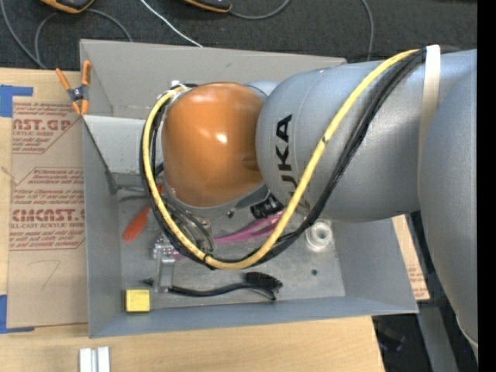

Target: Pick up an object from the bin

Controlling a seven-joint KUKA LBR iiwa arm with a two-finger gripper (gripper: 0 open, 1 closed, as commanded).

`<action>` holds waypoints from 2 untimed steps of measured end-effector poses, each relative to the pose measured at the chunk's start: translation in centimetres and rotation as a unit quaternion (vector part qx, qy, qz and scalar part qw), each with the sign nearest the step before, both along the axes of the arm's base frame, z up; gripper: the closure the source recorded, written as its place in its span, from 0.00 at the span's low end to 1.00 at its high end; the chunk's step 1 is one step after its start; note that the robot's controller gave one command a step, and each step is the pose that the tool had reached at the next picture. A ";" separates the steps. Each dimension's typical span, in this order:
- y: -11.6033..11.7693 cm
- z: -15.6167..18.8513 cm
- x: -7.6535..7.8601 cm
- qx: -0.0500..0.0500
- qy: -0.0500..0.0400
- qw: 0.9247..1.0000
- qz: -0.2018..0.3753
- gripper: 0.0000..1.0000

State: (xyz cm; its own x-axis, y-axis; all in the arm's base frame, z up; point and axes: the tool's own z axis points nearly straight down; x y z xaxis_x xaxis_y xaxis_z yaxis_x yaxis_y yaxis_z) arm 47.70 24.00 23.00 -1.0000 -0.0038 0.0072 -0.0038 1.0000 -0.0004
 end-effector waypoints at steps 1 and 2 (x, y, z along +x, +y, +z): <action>-0.2 0.4 0.2 0.001 -0.004 1.000 -0.001 0.00; -9.2 -16.2 6.2 0.001 -0.004 0.996 0.087 0.00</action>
Offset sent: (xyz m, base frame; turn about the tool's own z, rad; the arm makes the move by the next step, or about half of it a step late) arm 0.0604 -0.0913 -0.1600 -0.1750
